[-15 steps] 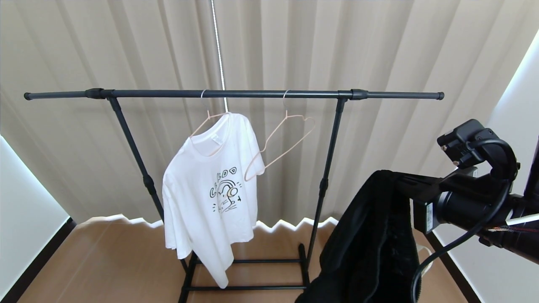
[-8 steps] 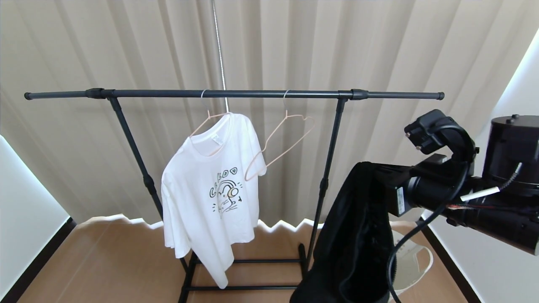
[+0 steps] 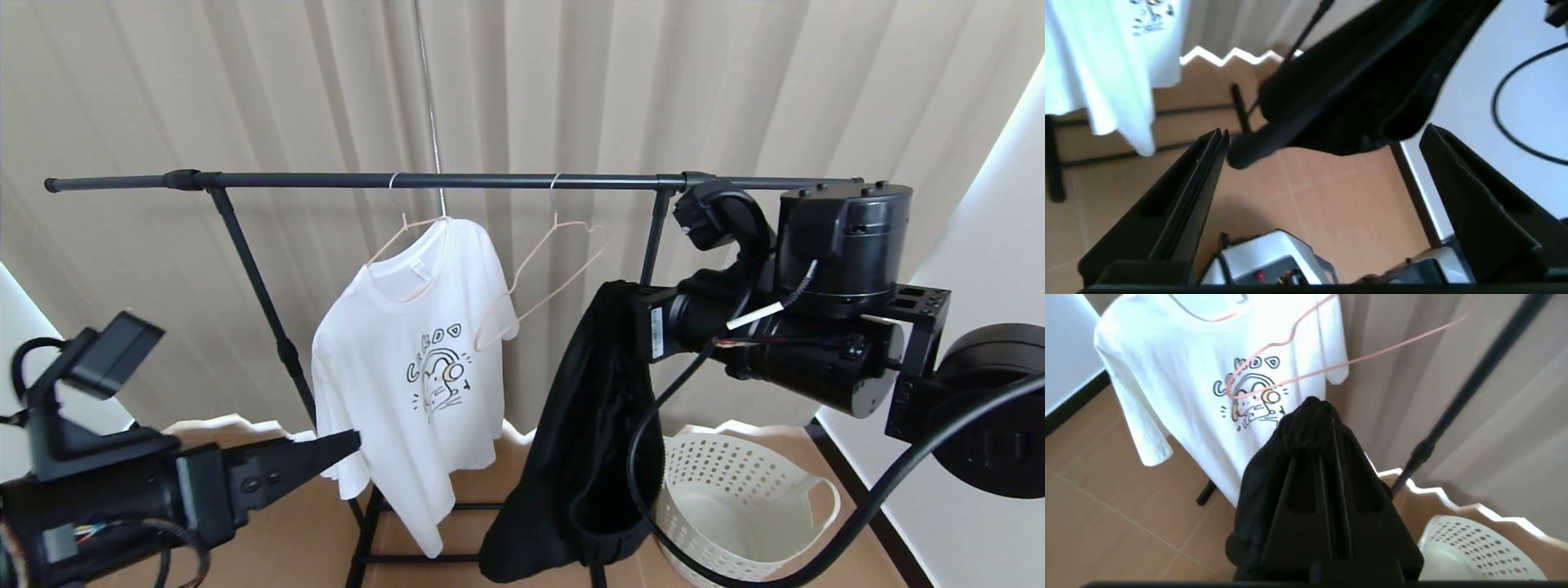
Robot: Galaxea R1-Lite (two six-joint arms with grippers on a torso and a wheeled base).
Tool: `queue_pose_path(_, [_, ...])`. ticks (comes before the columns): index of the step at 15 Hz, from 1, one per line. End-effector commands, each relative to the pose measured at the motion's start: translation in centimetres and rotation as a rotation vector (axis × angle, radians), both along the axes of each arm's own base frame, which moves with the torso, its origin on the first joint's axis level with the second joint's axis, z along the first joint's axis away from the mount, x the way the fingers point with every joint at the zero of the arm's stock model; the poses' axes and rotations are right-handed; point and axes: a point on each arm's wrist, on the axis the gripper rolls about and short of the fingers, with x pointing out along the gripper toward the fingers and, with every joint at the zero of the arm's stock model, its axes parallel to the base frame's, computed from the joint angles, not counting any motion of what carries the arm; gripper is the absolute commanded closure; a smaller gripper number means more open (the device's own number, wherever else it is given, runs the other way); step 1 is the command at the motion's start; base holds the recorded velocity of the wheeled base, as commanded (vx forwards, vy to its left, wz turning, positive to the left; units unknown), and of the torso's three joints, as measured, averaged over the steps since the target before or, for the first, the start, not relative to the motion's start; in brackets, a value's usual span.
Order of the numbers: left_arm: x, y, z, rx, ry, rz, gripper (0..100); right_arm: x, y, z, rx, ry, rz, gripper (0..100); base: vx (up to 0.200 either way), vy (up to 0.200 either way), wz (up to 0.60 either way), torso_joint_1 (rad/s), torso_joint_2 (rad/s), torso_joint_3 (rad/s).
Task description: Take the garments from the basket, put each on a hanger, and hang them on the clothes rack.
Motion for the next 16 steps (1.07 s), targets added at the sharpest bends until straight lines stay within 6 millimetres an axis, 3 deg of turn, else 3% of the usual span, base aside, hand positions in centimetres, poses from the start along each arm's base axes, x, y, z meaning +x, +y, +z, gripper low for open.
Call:
queue_pose_path(1, [4.6, -4.0, -1.4, -0.008, 0.132, -0.057, 0, 0.3, 1.6, -0.6, 0.019, 0.025, 0.024, 100, 0.0, 0.0, 0.0, 0.0, 0.0, 0.0])
queue_pose_path(5, [6.7, -6.6, -3.8, 0.028, 0.197, -0.107, 0, 0.6, 2.6, -0.2, 0.075, 0.025, -0.039, 100, 0.0, 0.0, 0.0, 0.0, 0.0, 0.0])
queue_pose_path(9, [7.4, -9.1, -5.7, -0.003, 0.252, -0.134, 0, 2.0, 3.5, -0.2, 0.117, -0.054, -0.125, 100, 0.0, 0.0, 0.0, 0.0, 0.0, 0.0])
queue_pose_path(12, [7.6, -9.7, -5.8, -0.05, 0.297, -0.104, 0, 2.9, 4.1, -0.2, 0.132, -0.092, -0.201, 100, 0.0, 0.0, 0.0, 0.0, 0.0, 0.0])
queue_pose_path(16, [9.4, -10.8, -7.0, -0.08, 0.36, 0.002, 0, 3.9, 4.8, 0.1, 0.179, -0.136, -0.259, 100, 0.0, 0.0, 0.0, 0.0, 0.0, 0.0])
